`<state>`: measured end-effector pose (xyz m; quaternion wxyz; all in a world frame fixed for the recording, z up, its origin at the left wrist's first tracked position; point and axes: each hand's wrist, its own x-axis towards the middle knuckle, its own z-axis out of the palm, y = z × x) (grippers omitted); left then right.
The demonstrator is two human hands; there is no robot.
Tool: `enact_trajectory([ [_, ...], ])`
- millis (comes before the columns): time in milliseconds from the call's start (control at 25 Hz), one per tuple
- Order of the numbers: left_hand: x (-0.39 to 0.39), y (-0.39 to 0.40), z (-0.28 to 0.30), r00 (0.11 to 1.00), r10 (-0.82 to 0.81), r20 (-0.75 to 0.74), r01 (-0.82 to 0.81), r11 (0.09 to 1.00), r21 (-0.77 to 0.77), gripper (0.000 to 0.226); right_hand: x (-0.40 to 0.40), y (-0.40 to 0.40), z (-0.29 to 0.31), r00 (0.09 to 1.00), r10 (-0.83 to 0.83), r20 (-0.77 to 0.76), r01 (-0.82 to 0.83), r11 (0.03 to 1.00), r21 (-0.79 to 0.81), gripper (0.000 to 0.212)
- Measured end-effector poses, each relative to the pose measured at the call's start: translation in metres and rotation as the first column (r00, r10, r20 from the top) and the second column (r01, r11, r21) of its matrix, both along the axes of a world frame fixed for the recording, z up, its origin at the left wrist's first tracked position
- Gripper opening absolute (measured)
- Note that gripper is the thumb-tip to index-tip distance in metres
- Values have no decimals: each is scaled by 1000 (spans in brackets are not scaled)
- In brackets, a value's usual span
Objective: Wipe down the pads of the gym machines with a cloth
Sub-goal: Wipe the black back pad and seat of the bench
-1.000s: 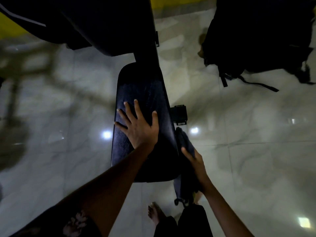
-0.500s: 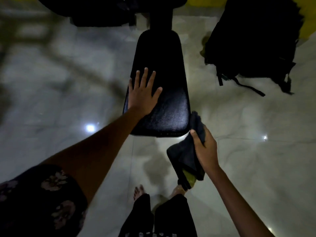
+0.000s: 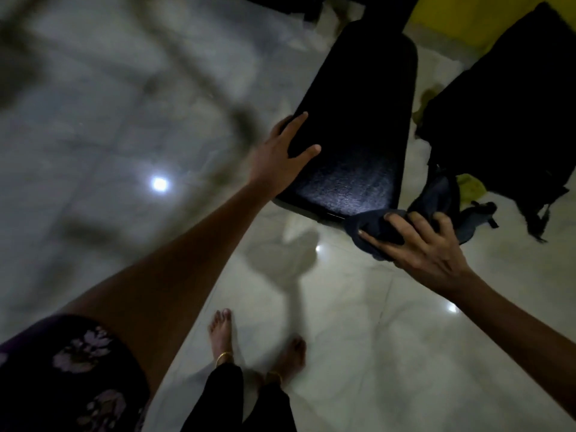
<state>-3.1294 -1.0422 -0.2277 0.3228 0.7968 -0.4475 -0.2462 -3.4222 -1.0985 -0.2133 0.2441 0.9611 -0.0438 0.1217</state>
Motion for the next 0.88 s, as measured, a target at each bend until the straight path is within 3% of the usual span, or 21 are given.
enact_trajectory([
  [120, 3, 1, -2, 992, 100, -81, -102, 995, -19, 73, 50, 14, -2, 994, 109, -26, -109, 994, -2, 41],
  [280, 2, 4, -3, 978, 152, -140, -159, 987, -38, 67, 115, 49, -7, 993, 40, -109, -53, 991, -120, 45],
  [560, 1, 4, -6, 954, 201, -223, -217, 975, -51, 64, 34, 18, 11, 982, 61, -180, -61, 998, 8, 55],
  [720, 3, 3, -4, 952, 194, -236, -218, 973, -77, 62, 92, 52, 0, 972, 1, -237, -19, 997, -72, 48],
  [880, 4, 2, -6, 939, 163, -303, -191, 980, -62, 62, 131, 64, -5, 980, -38, -196, 27, 998, -57, 40],
])
